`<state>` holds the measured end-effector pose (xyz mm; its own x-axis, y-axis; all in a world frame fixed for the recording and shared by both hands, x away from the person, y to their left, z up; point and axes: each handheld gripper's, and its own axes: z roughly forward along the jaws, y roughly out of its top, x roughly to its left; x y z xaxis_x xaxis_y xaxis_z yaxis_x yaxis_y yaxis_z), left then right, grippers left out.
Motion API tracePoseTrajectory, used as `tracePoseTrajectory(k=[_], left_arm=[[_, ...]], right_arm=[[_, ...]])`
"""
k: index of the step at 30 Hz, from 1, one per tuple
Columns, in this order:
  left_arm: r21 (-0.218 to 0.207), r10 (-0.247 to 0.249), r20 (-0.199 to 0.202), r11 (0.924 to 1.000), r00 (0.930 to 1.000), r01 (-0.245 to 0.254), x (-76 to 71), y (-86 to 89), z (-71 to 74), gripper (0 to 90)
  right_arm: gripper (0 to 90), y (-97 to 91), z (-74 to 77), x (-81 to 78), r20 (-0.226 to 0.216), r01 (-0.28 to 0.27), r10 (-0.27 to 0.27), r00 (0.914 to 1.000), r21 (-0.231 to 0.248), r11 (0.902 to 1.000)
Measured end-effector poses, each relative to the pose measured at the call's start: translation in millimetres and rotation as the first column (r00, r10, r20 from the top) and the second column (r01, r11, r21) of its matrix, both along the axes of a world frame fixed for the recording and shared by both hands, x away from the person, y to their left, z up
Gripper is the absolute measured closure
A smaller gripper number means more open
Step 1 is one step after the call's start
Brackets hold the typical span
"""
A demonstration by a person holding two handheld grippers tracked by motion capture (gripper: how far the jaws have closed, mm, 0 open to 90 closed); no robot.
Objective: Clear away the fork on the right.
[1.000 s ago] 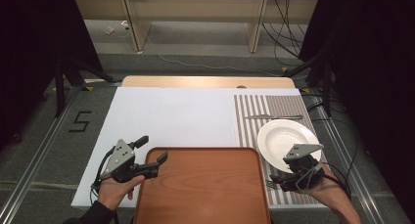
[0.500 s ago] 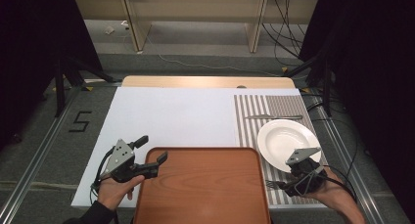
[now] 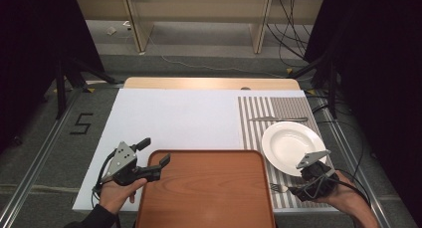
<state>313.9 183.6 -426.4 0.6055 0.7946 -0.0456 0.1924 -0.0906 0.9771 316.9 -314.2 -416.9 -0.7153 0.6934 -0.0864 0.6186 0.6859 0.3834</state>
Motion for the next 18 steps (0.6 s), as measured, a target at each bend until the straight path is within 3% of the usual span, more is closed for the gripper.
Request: tracePoseTrajectory(k=[18], left_arm=[[0.0, 0.0, -0.001, 1.0, 1.0, 0.0, 0.2, -0.3, -0.2, 16.2]], right_arm=[[34.2, -5.5, -12.8, 0.5, -0.074, -0.008, 0.004, 0.9973, -0.056, 0.9984]])
